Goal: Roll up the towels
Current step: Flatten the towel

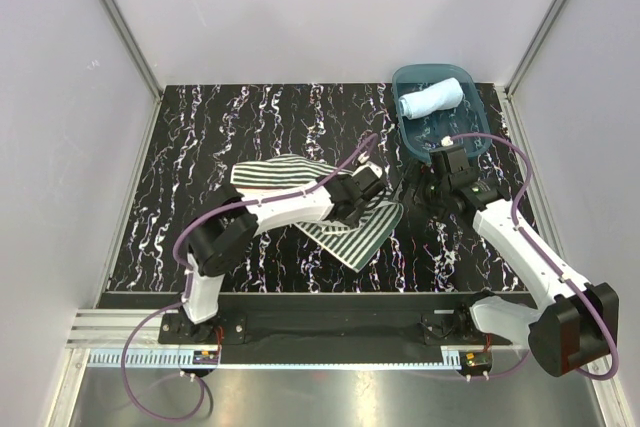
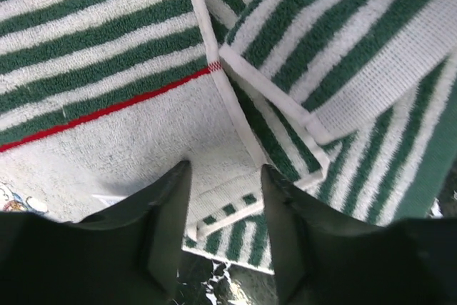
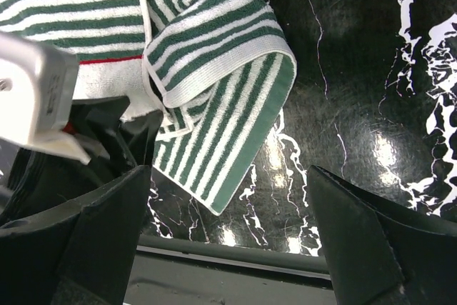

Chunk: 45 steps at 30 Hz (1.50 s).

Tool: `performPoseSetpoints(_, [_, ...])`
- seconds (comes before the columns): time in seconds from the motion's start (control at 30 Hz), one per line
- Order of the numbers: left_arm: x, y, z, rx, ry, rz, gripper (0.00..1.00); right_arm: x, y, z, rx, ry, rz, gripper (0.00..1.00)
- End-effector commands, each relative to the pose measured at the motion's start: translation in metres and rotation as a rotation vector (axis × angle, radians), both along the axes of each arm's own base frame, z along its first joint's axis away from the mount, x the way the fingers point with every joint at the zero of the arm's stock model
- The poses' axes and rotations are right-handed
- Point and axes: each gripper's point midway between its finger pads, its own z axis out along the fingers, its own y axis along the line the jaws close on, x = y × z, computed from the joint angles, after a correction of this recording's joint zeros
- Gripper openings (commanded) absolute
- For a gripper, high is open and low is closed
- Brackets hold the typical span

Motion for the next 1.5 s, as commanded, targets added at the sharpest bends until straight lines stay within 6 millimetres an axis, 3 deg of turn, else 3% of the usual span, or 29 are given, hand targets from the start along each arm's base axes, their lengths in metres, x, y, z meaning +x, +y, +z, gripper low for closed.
performPoseSetpoints(0.0, [0.015, 0.002, 0.003, 0.047, -0.056, 0.029, 0.45, -0.001, -0.002, 0.005, -0.017, -0.024, 0.015, 0.98])
performPoseSetpoints(0.1, [0.012, 0.001, 0.0, 0.044, -0.041, 0.02, 0.46, -0.001, -0.002, 0.006, -0.019, -0.025, 0.018, 0.98])
performPoseSetpoints(0.13, [0.009, -0.002, -0.001, 0.031, -0.025, 0.01, 0.51, -0.001, -0.002, 0.006, -0.019, -0.025, 0.018, 0.98])
performPoseSetpoints(0.17, [0.007, -0.003, 0.0, 0.029, -0.019, 0.007, 0.66, -0.001, -0.001, 0.007, -0.017, -0.026, 0.019, 0.98])
performPoseSetpoints(0.2, [0.004, -0.004, 0.0, 0.024, -0.018, 0.006, 0.73, -0.001, -0.002, 0.007, -0.016, -0.027, 0.017, 0.98])
performPoseSetpoints(0.3, [-0.005, -0.012, 0.004, 0.023, -0.032, -0.007, 0.81, -0.001, -0.001, 0.007, -0.015, -0.028, 0.018, 0.98])
performPoseSetpoints(0.37, [-0.008, -0.014, 0.002, 0.034, -0.038, -0.006, 0.81, -0.001, -0.001, 0.007, -0.012, -0.032, 0.017, 0.99])
performPoseSetpoints(0.5, [-0.006, -0.011, -0.005, 0.064, -0.043, 0.019, 0.74, -0.002, -0.001, 0.006, -0.011, -0.025, 0.023, 0.98])
performPoseSetpoints(0.73, [0.0, -0.001, -0.006, 0.111, -0.082, 0.047, 0.53, -0.006, -0.005, 0.005, -0.032, -0.025, 0.023, 0.99])
performPoseSetpoints(0.97, [-0.001, 0.001, -0.012, 0.114, -0.07, 0.04, 0.47, -0.005, -0.003, 0.006, -0.023, -0.024, 0.025, 0.99])
performPoseSetpoints(1.13, [-0.005, 0.002, -0.015, 0.096, -0.057, 0.043, 0.15, -0.004, -0.003, 0.012, -0.015, -0.036, 0.018, 0.97])
performPoseSetpoints(1.17, [-0.006, 0.003, -0.014, 0.092, -0.059, 0.043, 0.01, -0.003, -0.002, 0.013, -0.011, -0.04, 0.017, 0.97])
performPoseSetpoints(1.2, [-0.005, 0.003, -0.012, 0.091, -0.062, 0.043, 0.0, -0.003, -0.002, 0.014, -0.007, -0.042, 0.018, 0.96])
performPoseSetpoints(1.37, [-0.002, 0.002, 0.012, 0.05, -0.071, 0.045, 0.0, -0.002, 0.005, 0.015, 0.022, -0.042, 0.034, 0.93])
performPoseSetpoints(1.47, [0.005, 0.007, 0.054, -0.043, -0.089, 0.074, 0.0, 0.0, 0.015, 0.012, 0.065, -0.022, 0.054, 0.92])
